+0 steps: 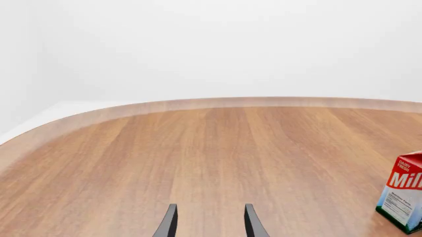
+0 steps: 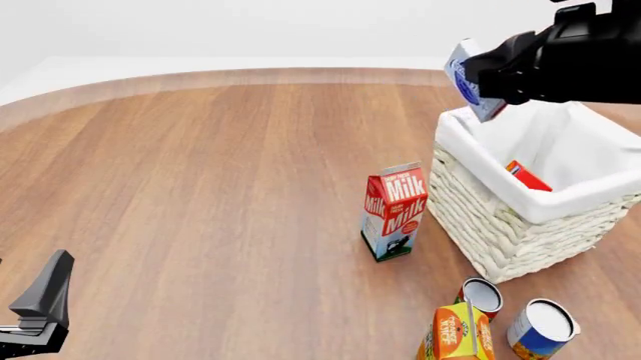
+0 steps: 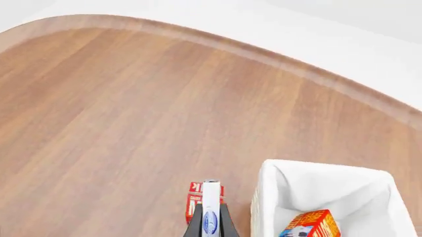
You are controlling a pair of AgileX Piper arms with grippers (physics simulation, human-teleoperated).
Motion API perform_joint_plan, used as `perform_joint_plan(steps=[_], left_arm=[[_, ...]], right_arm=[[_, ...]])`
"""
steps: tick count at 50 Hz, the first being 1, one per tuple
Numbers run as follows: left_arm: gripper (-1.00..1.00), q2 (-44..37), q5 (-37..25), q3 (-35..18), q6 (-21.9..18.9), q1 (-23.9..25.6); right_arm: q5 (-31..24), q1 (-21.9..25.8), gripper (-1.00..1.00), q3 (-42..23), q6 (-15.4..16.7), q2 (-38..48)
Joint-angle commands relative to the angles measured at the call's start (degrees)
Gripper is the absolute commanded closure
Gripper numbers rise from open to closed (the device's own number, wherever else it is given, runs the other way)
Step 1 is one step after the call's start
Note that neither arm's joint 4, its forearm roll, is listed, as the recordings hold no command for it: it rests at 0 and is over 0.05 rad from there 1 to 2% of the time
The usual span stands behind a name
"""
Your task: Pick up the cream cheese box and the butter, and put them in the basket.
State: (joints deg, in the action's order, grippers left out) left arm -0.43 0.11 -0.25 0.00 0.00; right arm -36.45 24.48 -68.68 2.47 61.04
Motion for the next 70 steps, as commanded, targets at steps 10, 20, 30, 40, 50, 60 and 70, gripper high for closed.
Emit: perform_joint_plan(steps=[10,20,30,40,50,60,70], left_arm=[[-1.00,0.0,0.0,0.0,0.0,0.0],[-1.00,0.0,0.0,0.0,0.0,0.0],[-1.00,0.0,0.0,0.0,0.0,0.0],[-1.00,0.0,0.0,0.0,0.0,0.0],[-1.00,0.0,0.0,0.0,0.0,0.0],[-1.00,0.0,0.0,0.0,0.0,0.0],[-1.00,0.0,0.0,0.0,0.0,0.0]], right_arm=[[0.6,-7.3,1.00,0.4,-0.3,-2.4],[0.8,-10.5,1.00,1.9,-0.5,-3.9],[-0.2,-13.5,1.00,2.8,-0.9,-5.9],[1.1,-18.0,1.00,4.8,-1.6,-6.3],[3.3,-20.9,1.00,6.1,-2.9,-5.2],[5.8,-22.4,1.00,7.8,-3.0,-3.9],[8.5,-23.4,1.00,9.6,-3.5,-2.5]])
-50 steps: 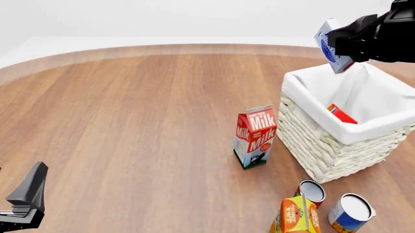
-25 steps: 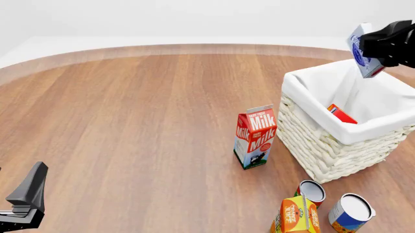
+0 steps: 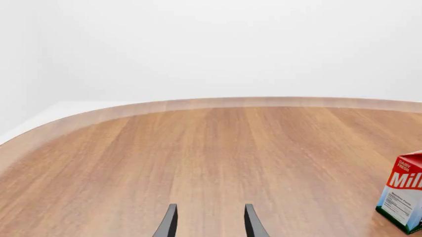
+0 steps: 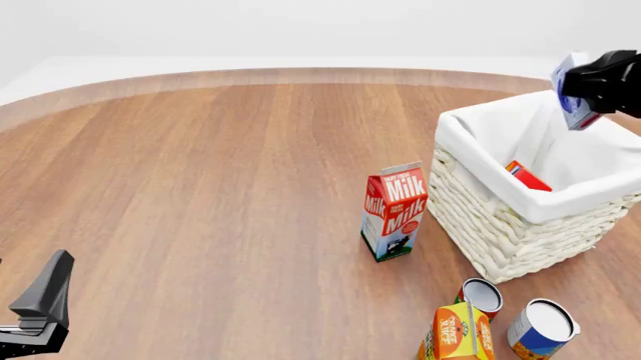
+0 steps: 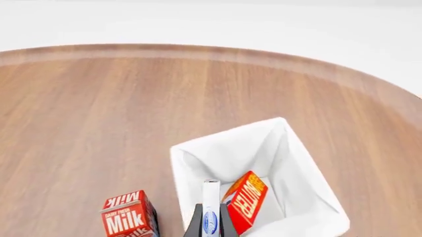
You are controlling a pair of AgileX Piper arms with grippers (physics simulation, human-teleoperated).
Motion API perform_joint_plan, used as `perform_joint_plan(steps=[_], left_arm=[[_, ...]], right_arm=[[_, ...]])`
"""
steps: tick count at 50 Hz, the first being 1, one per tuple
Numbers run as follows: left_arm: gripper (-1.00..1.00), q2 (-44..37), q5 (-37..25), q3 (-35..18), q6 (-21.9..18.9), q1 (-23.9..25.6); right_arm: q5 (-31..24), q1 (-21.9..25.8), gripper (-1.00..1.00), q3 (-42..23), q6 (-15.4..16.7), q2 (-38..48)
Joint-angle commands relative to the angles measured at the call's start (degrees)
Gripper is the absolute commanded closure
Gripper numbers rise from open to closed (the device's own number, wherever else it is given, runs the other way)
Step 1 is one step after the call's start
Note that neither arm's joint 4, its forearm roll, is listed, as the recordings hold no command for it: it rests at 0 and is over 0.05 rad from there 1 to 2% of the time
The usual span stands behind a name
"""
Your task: Pick up the cream cheese box and the butter, and put them in the basket.
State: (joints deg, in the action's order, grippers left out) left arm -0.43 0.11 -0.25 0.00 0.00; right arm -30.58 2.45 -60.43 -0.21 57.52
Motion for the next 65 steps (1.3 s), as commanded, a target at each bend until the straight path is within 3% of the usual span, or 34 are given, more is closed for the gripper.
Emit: perform_joint_plan(steps=[1,28,65], left_arm=[[-1.00,0.0,0.0,0.0,0.0,0.0],[-1.00,0.0,0.0,0.0,0.0,0.0],[-1.00,0.0,0.0,0.0,0.0,0.0]], right_arm=[[2.9,-1.4,1.00,1.7,-0.9,1.2],[8.5,-2.2,1.00,5.3,-1.8,4.5],[11.8,-4.1,1.00,5.5,-2.4,8.1]])
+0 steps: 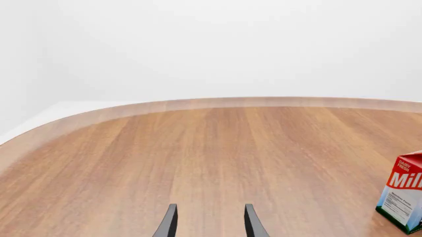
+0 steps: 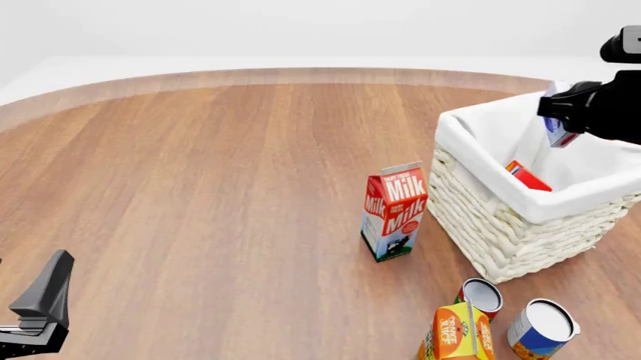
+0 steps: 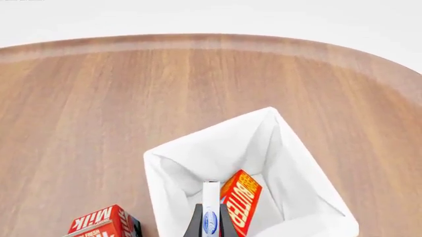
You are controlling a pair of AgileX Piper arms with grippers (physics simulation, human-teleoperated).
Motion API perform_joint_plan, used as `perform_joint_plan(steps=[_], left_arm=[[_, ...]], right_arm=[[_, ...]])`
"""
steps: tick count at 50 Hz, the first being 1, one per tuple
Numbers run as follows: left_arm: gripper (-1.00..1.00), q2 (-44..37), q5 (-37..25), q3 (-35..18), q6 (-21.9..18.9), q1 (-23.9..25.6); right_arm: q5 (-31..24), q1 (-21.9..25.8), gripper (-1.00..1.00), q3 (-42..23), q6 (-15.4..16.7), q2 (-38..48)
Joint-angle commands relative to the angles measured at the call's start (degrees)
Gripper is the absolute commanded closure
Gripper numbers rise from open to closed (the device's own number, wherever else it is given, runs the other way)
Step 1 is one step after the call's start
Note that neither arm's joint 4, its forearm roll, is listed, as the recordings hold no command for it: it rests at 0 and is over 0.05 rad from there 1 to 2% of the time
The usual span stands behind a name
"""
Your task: Pick up the cream cheese box and the butter, and put them in the basket.
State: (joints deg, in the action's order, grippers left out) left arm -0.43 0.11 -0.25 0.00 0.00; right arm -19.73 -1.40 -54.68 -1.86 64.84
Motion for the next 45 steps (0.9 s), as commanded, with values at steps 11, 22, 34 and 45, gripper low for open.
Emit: perform_joint_plan(steps=[11,22,34,45], left_arm=[[-1.00,0.0,0.0,0.0,0.0,0.0],[-1.00,0.0,0.0,0.0,0.0,0.0],[-1.00,0.0,0.0,0.0,0.0,0.0],[-1.00,0.0,0.0,0.0,0.0,0.0]], right_arm=[[2.9,-0.1,1.00,0.5,-1.1,2.2],[5.2,-0.1,1.00,1.7,-1.6,3.3],[8.5,0.1,1.00,4.1,-2.2,4.7],[8.5,-0.6,-1.00,3.5,-1.8,4.9]])
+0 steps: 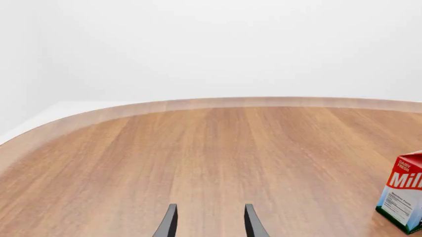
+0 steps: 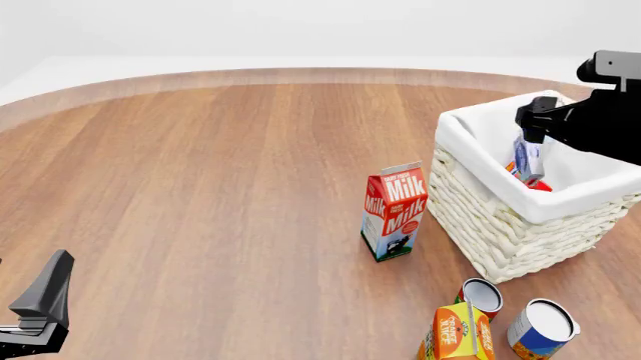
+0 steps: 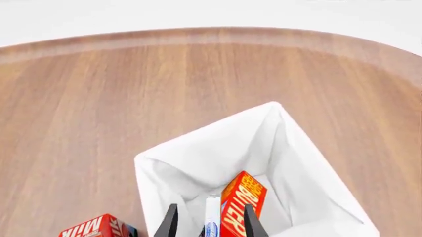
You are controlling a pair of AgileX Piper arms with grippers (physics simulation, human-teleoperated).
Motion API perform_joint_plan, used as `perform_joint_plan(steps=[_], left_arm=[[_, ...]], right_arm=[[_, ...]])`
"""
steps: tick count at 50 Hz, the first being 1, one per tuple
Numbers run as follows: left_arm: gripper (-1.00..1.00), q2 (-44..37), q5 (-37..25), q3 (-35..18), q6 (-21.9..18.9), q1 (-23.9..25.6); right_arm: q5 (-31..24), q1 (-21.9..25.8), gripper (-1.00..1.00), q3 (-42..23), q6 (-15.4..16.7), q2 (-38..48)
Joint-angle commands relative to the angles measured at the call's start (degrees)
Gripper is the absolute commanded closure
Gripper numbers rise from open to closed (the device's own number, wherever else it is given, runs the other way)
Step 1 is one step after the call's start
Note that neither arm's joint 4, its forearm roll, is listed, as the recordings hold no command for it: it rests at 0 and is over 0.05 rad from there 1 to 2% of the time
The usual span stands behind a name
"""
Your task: Pick up the cream cheese box and the butter, and put them in the basket.
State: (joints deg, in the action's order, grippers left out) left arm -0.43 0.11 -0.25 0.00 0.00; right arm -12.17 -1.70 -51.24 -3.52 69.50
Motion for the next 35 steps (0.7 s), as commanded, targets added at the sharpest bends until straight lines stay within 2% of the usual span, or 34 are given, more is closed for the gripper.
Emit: perform_joint_plan(steps=[1,5,7,20,24,28,35], left_arm=[[-1.00,0.0,0.0,0.0,0.0,0.0],[-1.00,0.0,0.0,0.0,0.0,0.0],[-1.00,0.0,0.0,0.0,0.0,0.0],[-1.00,0.0,0.0,0.0,0.0,0.0],[-1.00,0.0,0.0,0.0,0.0,0.0],[-1.00,0.0,0.0,0.0,0.0,0.0],[-1.00,0.0,0.0,0.0,0.0,0.0]], right_arm=[[0.8,-0.3,-1.00,0.1,-0.1,0.2],[-0.9,-0.3,-1.00,-1.4,0.0,-0.3],[0.2,-0.2,-1.00,-0.3,0.0,-0.4],[-2.2,0.4,-1.00,-1.2,0.4,-2.7],[-5.9,1.0,-1.00,-3.5,0.9,-5.0],[-6.7,1.7,-1.00,-3.4,1.7,-6.6],[-11.7,3.7,-1.00,-6.5,3.5,-10.8]])
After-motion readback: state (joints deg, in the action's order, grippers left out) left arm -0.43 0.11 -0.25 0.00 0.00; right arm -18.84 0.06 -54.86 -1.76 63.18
